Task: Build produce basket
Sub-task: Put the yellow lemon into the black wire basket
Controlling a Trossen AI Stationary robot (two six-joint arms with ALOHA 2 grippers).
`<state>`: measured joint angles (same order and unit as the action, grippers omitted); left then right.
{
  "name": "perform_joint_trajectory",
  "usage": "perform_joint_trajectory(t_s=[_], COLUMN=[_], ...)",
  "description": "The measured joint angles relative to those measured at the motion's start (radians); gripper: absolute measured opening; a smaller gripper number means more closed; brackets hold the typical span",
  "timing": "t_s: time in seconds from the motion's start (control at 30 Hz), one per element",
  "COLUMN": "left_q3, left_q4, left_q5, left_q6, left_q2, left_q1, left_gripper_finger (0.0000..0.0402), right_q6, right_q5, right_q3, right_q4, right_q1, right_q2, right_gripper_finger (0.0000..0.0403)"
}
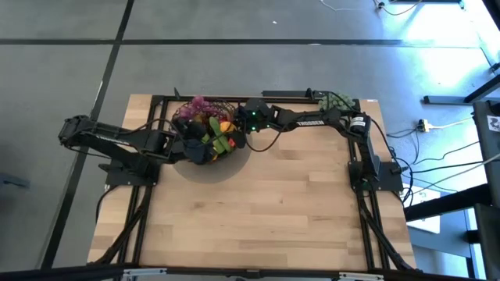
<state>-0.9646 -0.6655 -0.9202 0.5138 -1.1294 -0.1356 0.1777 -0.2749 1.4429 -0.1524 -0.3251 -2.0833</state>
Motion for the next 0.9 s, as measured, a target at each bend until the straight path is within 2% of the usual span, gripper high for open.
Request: perform_joint_trajectory(t_s=[0.23, 0.9], left_q3=[0.0, 0.0], left_q4=[0.0, 0.0], left_q5=[-0.001, -0.002], left_q6=[-0.08, -0.08], left_q2=[0.0, 0.0], left_q1=[0.0, 0.0], left_gripper_finger=[0.0279, 0.0279], right_q6=[0.001, -0.002], right_q5=[0.0, 0.002], right_q3=[0.0, 0.0], right_q4=[0.0, -0.006], right_q1=[0.002, 0.002], right_q2=[0.0, 0.001], right_gripper_finger=[0.0255, 0.0255])
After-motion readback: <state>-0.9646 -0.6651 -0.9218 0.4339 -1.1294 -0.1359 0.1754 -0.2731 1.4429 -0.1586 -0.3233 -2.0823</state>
